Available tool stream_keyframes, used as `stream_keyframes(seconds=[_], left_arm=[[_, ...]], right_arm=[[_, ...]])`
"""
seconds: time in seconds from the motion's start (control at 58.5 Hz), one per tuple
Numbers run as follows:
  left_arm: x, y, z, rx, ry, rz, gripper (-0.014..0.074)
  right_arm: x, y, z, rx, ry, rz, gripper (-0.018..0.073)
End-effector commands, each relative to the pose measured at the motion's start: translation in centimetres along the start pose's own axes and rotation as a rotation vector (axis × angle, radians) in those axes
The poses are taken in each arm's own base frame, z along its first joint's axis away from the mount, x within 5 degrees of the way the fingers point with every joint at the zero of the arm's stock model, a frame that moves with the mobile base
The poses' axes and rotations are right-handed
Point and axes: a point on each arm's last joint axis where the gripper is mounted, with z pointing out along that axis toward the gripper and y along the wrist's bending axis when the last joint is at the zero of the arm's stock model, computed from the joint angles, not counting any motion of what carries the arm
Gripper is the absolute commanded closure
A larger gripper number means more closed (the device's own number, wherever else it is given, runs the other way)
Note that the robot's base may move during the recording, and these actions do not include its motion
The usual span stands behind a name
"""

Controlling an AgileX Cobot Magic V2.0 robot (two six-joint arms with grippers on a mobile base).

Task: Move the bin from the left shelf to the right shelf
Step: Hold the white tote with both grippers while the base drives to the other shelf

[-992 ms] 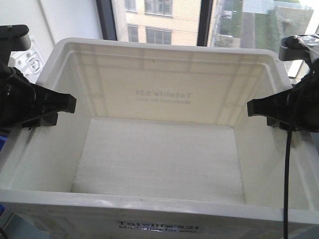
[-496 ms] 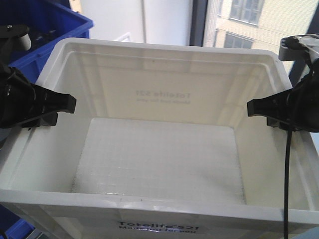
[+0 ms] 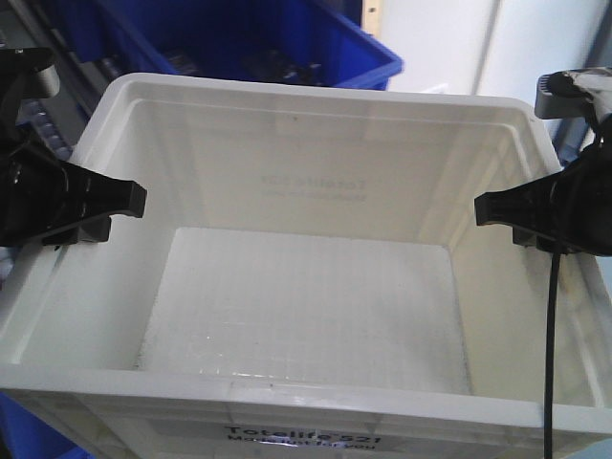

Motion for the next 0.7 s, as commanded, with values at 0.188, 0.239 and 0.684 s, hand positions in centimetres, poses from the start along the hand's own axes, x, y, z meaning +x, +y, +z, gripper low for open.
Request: stream_keyframes(seconds=[0.188,0.239,0.684], left_arm=[[-0.80,-0.52,-2.15,0.081,-0.135,0.010,0.0603],[-0.80,-0.52,-2.15,0.081,-0.135,0.010,0.0603],[-0.80,-0.52,-2.15,0.081,-0.135,0.010,0.0603]], right_arm=[[-1.26,-0.06,-1.92,-0.027,-0.149,-0.025,0.0557],[-1.26,-0.06,-1.92,-0.027,-0.149,-0.025,0.0557],[-1.26,-0.06,-1.92,-0.027,-0.149,-0.025,0.0557]])
